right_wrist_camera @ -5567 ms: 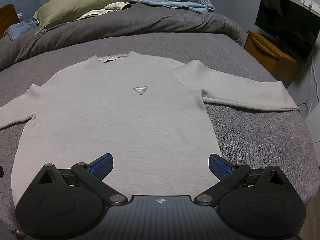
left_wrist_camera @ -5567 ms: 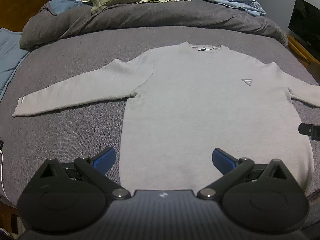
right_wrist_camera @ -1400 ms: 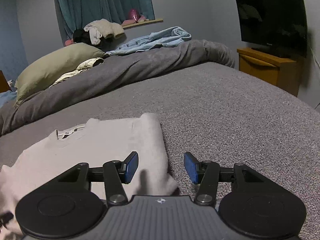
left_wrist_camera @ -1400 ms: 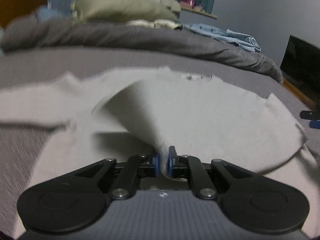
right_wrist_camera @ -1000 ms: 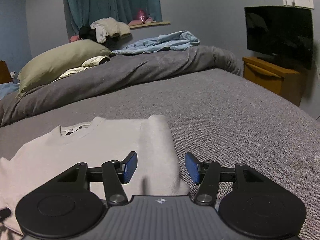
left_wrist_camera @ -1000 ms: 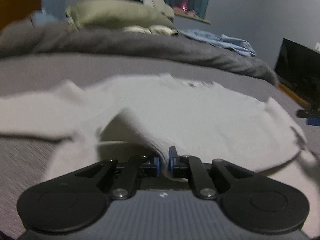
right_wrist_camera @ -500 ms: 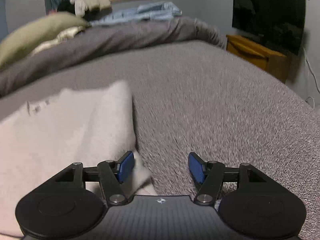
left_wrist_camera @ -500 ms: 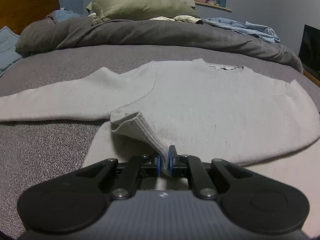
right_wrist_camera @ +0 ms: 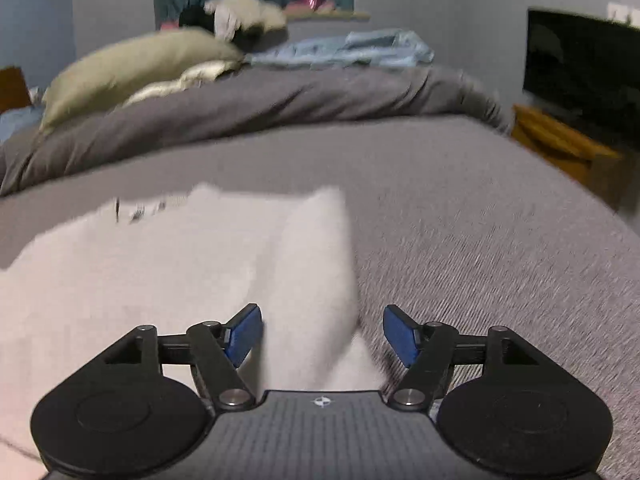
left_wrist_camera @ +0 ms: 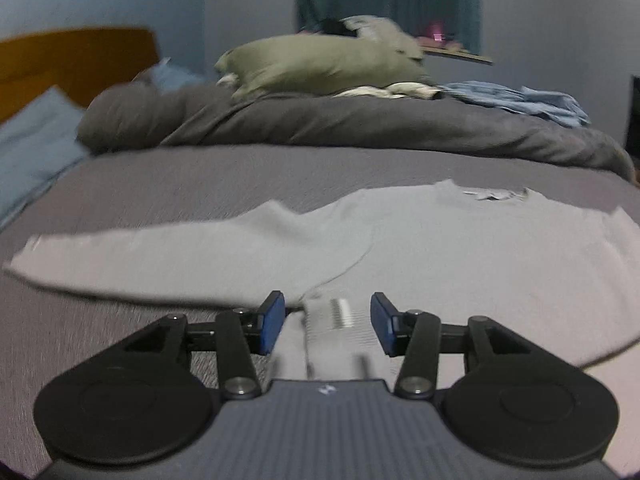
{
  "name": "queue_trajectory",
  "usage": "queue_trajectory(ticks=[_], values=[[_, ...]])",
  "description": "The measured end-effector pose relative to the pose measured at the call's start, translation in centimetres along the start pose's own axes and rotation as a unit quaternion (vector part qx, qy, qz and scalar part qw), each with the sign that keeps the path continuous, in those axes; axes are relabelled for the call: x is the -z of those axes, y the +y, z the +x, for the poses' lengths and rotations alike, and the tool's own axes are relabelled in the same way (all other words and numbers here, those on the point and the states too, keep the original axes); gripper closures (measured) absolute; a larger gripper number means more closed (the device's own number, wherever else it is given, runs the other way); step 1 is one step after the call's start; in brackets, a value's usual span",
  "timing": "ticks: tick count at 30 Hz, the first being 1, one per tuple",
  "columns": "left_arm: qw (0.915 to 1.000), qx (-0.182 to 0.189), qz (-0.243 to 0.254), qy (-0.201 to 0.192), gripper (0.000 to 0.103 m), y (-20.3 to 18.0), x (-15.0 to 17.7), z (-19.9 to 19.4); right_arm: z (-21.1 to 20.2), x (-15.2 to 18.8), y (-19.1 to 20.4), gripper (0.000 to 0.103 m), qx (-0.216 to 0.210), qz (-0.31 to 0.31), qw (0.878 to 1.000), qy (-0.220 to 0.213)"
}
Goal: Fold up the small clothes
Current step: 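Grasp the ribbed cuff with the left gripper and lay it on the body, then grasp the other sleeve cuff with the left gripper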
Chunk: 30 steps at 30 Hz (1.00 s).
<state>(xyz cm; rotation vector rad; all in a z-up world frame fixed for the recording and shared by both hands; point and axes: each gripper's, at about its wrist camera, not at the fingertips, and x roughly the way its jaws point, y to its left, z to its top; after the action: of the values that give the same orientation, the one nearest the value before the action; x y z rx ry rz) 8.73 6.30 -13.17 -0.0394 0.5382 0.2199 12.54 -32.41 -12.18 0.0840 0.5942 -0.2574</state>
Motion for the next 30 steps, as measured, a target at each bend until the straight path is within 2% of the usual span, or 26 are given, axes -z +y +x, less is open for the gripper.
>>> queue_trajectory(ticks=[5,9,13,15,16,22,26,30], values=[[0.9992,0.030,0.027,0.008,0.057,-1.3,0.9,0.1,2.0,-0.4,-1.7,0.032,0.059,0.005,0.997,0.039],[0.9980,0.041,0.037,0.030,0.057,-2.0,1.7,0.9,2.3,-1.3,-3.3,0.026,0.076,0.011,0.997,0.029],[0.9968,0.032,0.040,0.060,0.056,-1.8,2.7,2.0,2.0,-1.4,-3.8,0.026,0.066,0.038,0.997,0.026],[0.9970,0.030,0.038,0.061,0.046,-1.5,3.2,2.5,1.0,-1.0,-3.5,0.026,0.055,0.037,0.998,0.007],[0.9972,0.029,0.038,0.058,0.042,-1.2,3.2,2.7,0.7,-0.9,-3.1,0.025,0.047,0.029,0.998,-0.003],[0.9972,0.039,0.024,0.059,0.037,-0.2,3.6,3.3,-1.2,0.0,0.7,0.016,-0.001,-0.043,0.998,-0.051],[0.9973,0.041,0.011,0.060,0.031,0.3,3.5,3.4,-1.9,0.6,2.9,0.007,-0.039,-0.054,0.996,-0.055],[0.9970,0.049,-0.016,0.057,0.030,1.0,3.1,3.4,-2.1,0.6,4.6,0.002,-0.050,-0.071,0.995,-0.050]])
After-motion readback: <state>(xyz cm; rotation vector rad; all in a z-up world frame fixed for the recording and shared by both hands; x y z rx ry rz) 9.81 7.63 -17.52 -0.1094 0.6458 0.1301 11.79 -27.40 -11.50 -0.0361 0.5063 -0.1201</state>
